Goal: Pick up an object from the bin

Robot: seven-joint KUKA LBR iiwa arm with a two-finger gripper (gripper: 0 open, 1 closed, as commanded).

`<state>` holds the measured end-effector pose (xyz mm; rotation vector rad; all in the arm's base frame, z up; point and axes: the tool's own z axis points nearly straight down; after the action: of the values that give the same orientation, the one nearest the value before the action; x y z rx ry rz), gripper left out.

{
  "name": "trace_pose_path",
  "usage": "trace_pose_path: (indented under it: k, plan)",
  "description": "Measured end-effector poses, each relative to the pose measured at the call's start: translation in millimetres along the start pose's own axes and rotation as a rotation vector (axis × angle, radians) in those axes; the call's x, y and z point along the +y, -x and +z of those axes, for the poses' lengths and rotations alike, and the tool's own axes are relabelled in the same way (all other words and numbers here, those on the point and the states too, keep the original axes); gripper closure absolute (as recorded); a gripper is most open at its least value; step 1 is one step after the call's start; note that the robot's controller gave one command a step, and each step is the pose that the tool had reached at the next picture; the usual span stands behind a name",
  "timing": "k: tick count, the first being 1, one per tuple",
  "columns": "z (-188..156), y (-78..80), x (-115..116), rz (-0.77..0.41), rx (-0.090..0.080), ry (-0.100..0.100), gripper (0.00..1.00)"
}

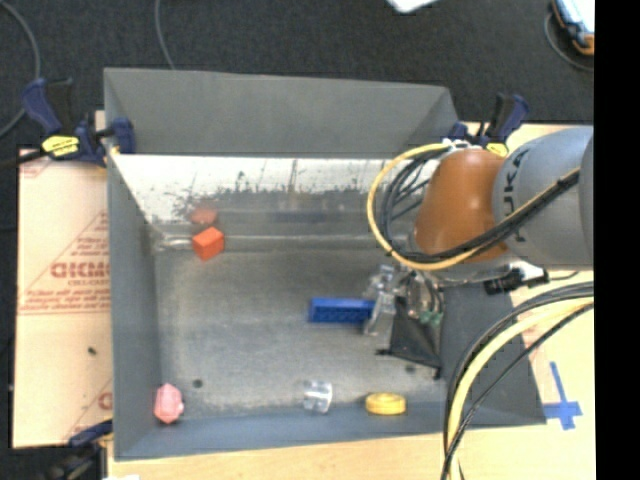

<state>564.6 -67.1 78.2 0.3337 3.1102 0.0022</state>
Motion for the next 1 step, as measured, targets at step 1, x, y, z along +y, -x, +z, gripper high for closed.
trace_pose_path:
  k: [1]
  plan:
    - [-10.2,5.9,-2.9,-0.015,-0.007,0.000,1.00]
